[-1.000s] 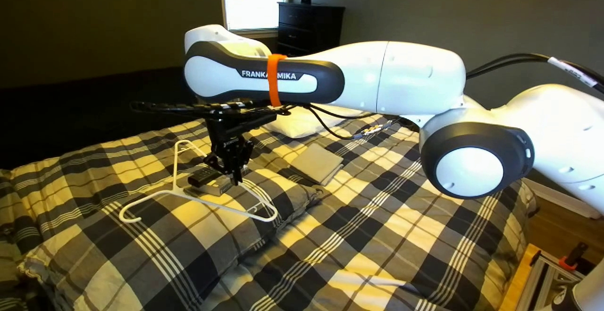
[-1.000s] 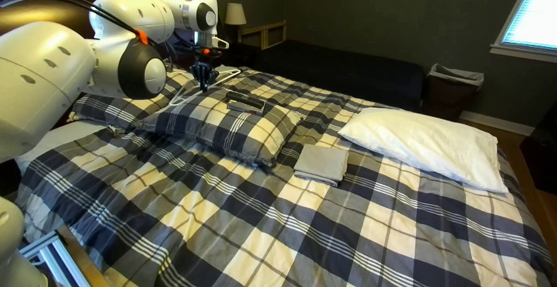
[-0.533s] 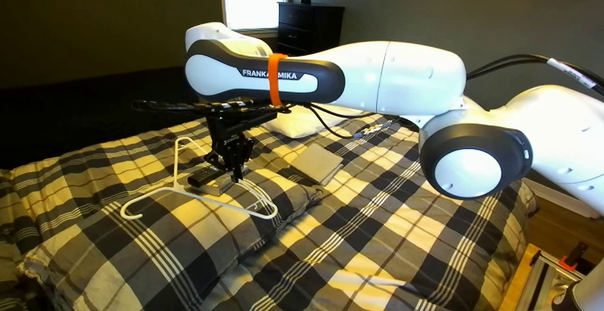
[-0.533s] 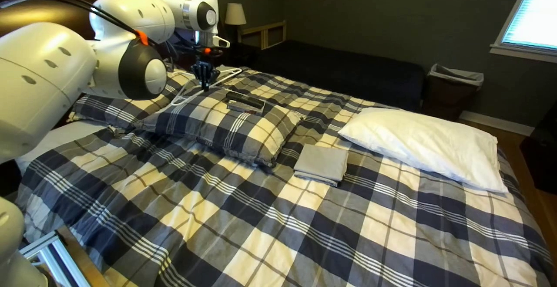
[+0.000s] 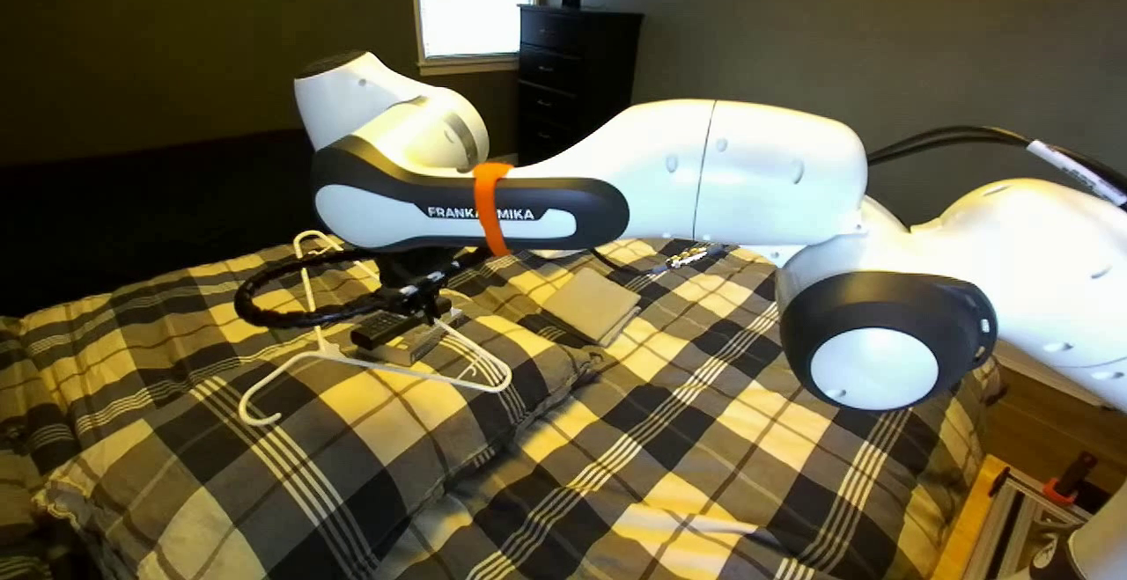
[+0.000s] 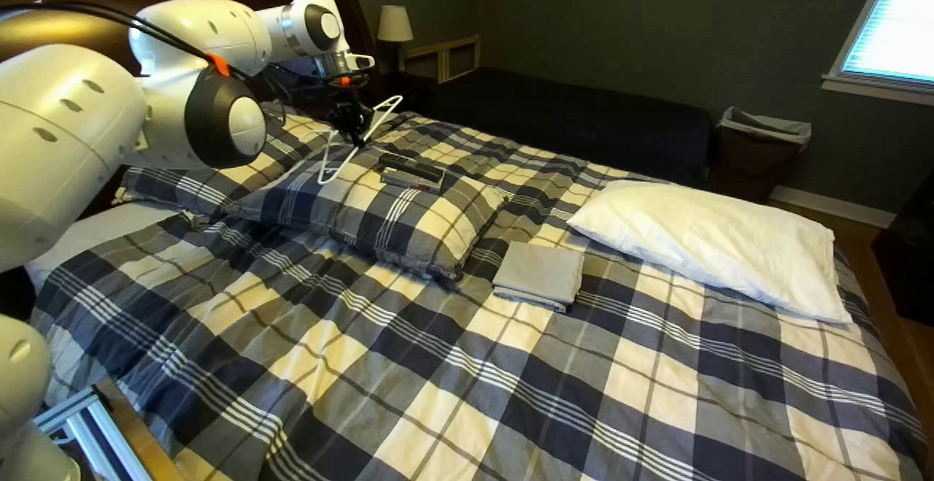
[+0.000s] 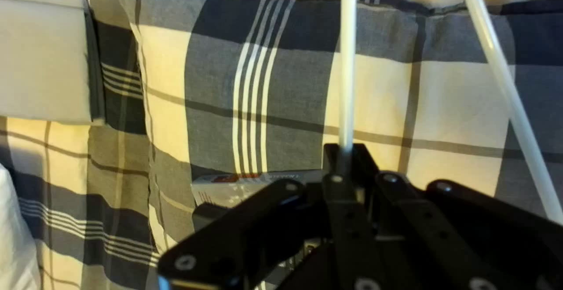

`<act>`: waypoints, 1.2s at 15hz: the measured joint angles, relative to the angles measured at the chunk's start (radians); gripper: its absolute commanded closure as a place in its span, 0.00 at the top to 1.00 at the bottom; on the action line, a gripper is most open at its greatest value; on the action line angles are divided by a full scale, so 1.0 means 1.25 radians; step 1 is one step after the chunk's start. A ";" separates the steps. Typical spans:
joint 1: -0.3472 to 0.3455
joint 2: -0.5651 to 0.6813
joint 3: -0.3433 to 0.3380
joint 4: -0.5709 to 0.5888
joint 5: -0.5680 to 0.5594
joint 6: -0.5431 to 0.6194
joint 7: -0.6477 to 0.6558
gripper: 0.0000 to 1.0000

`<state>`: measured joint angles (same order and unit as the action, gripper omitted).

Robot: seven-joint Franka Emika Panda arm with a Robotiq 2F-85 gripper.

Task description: Put the white hanger on the checkered pillow on the right.

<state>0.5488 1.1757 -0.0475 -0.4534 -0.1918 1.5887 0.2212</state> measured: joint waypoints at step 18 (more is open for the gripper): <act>-0.048 0.054 0.121 0.000 0.104 0.211 -0.286 0.02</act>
<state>0.4892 1.2430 0.1034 -0.4528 -0.0619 1.8521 -0.1369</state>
